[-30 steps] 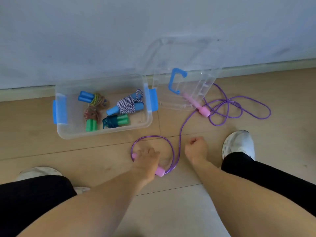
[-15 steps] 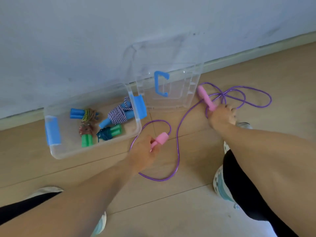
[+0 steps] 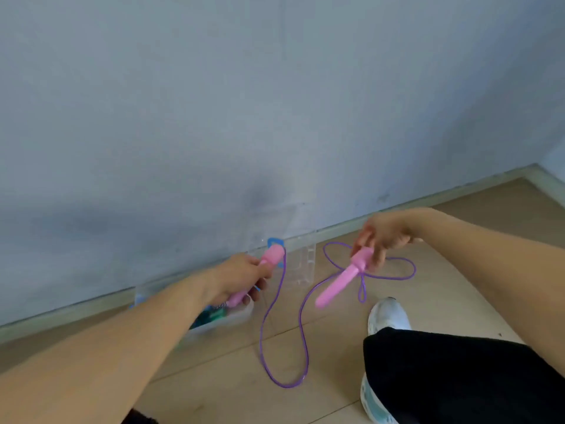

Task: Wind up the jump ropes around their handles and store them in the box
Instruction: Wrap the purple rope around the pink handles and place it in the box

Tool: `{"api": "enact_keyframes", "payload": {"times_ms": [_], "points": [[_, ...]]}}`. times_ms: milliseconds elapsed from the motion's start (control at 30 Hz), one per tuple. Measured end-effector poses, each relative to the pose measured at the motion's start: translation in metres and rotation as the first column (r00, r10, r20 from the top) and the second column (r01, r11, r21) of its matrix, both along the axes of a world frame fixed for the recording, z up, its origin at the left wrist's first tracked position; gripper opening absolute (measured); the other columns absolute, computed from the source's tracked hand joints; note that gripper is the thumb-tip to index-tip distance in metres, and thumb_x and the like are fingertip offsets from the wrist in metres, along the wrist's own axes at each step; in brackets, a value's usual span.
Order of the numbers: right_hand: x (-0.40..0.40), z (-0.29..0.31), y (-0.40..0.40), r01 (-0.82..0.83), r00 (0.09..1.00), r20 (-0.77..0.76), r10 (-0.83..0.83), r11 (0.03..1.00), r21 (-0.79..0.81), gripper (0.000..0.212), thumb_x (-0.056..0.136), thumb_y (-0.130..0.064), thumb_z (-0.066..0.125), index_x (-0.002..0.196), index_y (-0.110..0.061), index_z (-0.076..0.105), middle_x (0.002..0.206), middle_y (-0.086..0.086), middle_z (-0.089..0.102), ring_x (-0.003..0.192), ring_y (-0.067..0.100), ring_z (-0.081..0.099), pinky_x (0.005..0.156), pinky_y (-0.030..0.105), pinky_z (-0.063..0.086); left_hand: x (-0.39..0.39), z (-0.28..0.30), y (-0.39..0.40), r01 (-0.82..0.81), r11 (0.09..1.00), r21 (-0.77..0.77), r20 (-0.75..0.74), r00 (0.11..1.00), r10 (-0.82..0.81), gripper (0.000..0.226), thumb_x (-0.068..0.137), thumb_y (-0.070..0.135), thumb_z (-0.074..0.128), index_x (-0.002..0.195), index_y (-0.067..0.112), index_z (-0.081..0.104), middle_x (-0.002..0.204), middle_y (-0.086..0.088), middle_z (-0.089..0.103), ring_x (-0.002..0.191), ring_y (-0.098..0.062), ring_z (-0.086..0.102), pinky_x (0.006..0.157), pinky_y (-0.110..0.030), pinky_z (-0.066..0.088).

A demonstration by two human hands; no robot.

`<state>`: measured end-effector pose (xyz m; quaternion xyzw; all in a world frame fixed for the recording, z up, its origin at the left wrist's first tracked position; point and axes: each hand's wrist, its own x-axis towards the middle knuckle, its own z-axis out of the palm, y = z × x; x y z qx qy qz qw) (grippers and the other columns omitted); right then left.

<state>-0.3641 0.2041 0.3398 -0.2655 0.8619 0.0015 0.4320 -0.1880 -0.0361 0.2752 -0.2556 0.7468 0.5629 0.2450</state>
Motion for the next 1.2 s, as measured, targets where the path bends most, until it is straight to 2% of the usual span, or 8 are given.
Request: {"api": "enact_keyframes", "payload": {"times_ms": [100, 200, 333, 533, 667, 867, 1100, 1200], "points": [[0.035, 0.045, -0.023, -0.075, 0.997, -0.005, 0.075, 0.971, -0.225, 0.046, 0.065, -0.016, 0.087, 0.096, -0.046, 0.072, 0.092, -0.022, 0.073, 0.088, 0.003, 0.063, 0.082, 0.019, 0.047, 0.008, 0.056, -0.004, 0.074, 0.997, 0.029, -0.127, 0.989, -0.07, 0.023, 0.103, 0.024, 0.049, 0.103, 0.004, 0.061, 0.089, -0.009, 0.069, 0.071, -0.02, 0.065, 0.068, -0.033, 0.051], [0.068, 0.057, -0.044, -0.03, 0.999, 0.018, 0.045, 0.874, -0.484, 0.043, 0.063, -0.017, 0.09, 0.099, -0.034, 0.072, 0.082, -0.018, 0.071, 0.068, 0.001, 0.058, 0.069, 0.015, 0.047, 0.025, 0.092, -0.004, 0.084, 0.974, 0.212, -0.179, 0.983, -0.046, 0.033, 0.103, 0.028, 0.049, 0.116, -0.002, 0.056, 0.109, -0.023, 0.069, 0.091, -0.03, 0.068, 0.084, -0.045, 0.054], [0.09, 0.044, -0.063, 0.134, 0.99, 0.074, -0.119, 0.653, -0.745, 0.059, 0.051, -0.008, 0.096, 0.095, -0.02, 0.058, 0.086, -0.003, 0.071, 0.059, 0.009, 0.054, 0.059, 0.024, 0.049, 0.051, 0.095, -0.003, 0.032, 0.914, 0.405, -0.165, 0.985, 0.039, 0.038, 0.102, 0.033, 0.045, 0.12, -0.001, 0.045, 0.1, -0.026, 0.068, 0.075, -0.036, 0.067, 0.062, -0.04, 0.058], [0.077, 0.047, -0.074, 0.186, 0.981, 0.184, -0.063, 0.577, -0.796, 0.076, 0.061, -0.007, 0.091, 0.124, -0.031, 0.058, 0.1, 0.007, 0.067, 0.073, 0.014, 0.059, 0.076, 0.03, 0.057, 0.05, 0.101, -0.02, 0.056, 0.924, 0.377, -0.213, 0.977, 0.028, 0.033, 0.1, 0.023, 0.048, 0.124, 0.0, 0.046, 0.102, -0.022, 0.068, 0.069, -0.029, 0.065, 0.061, -0.036, 0.059], [0.063, 0.046, -0.07, 0.282, 0.951, 0.306, -0.047, 0.54, -0.793, 0.066, 0.065, 0.0, 0.087, 0.12, -0.029, 0.066, 0.097, 0.006, 0.061, 0.079, 0.017, 0.058, 0.079, 0.028, 0.054, 0.048, 0.1, -0.029, 0.121, 0.896, 0.428, -0.211, 0.977, -0.031, 0.039, 0.095, 0.026, 0.053, 0.126, 0.005, 0.045, 0.101, -0.022, 0.067, 0.069, -0.032, 0.064, 0.058, -0.037, 0.058], [0.063, 0.048, -0.072, 0.261, 0.958, 0.283, -0.046, 0.547, -0.796, 0.077, 0.065, 0.0, 0.088, 0.13, -0.029, 0.058, 0.102, 0.011, 0.061, 0.081, 0.02, 0.06, 0.085, 0.035, 0.056, 0.038, 0.098, -0.034, 0.126, 0.844, 0.52, -0.188, 0.982, -0.031, 0.041, 0.094, 0.03, 0.059, 0.123, 0.004, 0.047, 0.088, -0.011, 0.064, 0.058, -0.023, 0.057, 0.045, -0.028, 0.051], [0.067, 0.042, -0.078, 0.296, 0.948, 0.311, -0.062, 0.523, -0.799, 0.074, 0.065, 0.0, 0.088, 0.128, -0.026, 0.06, 0.099, 0.008, 0.064, 0.083, 0.018, 0.063, 0.084, 0.036, 0.056, 0.033, 0.109, -0.035, 0.231, 0.851, 0.472, -0.174, 0.971, -0.167, 0.031, 0.096, 0.034, 0.061, 0.094, 0.004, 0.051, 0.066, -0.013, 0.054, 0.04, -0.015, 0.05, 0.037, -0.023, 0.046], [0.066, 0.042, -0.078, 0.344, 0.931, 0.358, -0.062, 0.471, -0.812, 0.068, 0.068, 0.002, 0.085, 0.127, -0.023, 0.061, 0.097, 0.007, 0.067, 0.086, 0.019, 0.063, 0.086, 0.036, 0.055, 0.03, 0.107, -0.039, 0.176, 0.85, 0.496, -0.156, 0.981, -0.112, 0.042, 0.093, 0.037, 0.064, 0.105, -0.002, 0.054, 0.074, -0.015, 0.056, 0.043, -0.017, 0.053, 0.039, -0.024, 0.048]]}}
